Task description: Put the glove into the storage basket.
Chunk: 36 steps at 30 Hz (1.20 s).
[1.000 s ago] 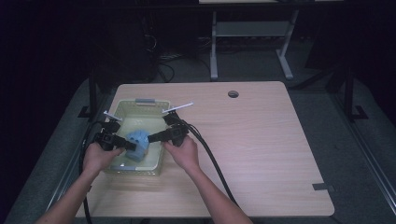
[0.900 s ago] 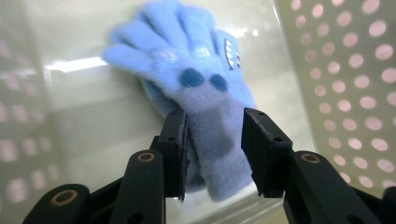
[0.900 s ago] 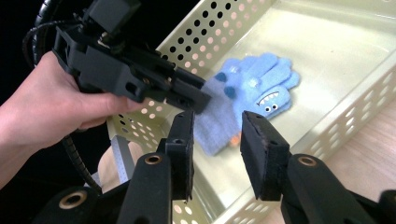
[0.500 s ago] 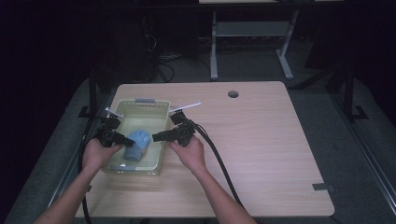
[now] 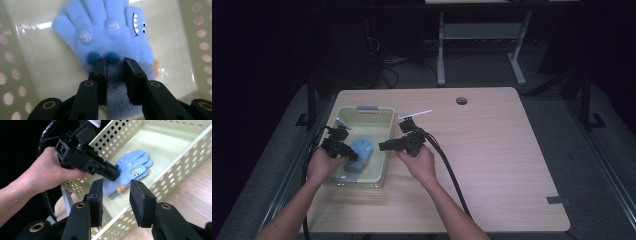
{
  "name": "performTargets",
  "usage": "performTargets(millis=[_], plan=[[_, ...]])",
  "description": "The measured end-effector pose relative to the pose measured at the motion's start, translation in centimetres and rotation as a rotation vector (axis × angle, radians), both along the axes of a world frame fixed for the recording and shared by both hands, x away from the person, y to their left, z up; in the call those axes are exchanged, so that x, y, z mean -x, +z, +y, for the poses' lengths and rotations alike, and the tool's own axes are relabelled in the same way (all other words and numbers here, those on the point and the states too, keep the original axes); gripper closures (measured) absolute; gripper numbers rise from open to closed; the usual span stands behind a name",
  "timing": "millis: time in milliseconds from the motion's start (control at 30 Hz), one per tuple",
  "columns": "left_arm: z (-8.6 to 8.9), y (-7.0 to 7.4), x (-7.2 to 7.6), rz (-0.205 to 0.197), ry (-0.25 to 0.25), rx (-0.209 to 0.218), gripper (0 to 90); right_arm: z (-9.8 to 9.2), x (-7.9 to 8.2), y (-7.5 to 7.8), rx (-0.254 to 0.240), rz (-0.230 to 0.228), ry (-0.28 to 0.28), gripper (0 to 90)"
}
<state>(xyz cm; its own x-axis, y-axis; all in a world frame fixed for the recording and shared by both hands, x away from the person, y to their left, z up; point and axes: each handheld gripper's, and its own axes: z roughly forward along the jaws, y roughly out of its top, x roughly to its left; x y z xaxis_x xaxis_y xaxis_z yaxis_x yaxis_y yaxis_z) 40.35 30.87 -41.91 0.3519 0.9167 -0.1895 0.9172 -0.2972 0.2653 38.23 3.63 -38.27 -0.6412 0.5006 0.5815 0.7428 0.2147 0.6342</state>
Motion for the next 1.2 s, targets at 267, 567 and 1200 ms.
performTargets(millis=[267,567,1200], plan=[[0.3,0.4,0.1,-0.008,0.006,0.044,70.6,0.0,0.0,0.0,0.0,-0.004,0.009,61.9],[0.8,1.5,0.4,-0.05,-0.006,0.12,67.8,-0.5,-0.1,0.1,0.005,-0.006,0.002,60.3],[0.2,2.9,0.4,-0.124,-0.012,0.214,64.8,-2.6,-1.0,0.4,0.024,-0.004,-0.021,55.4]])
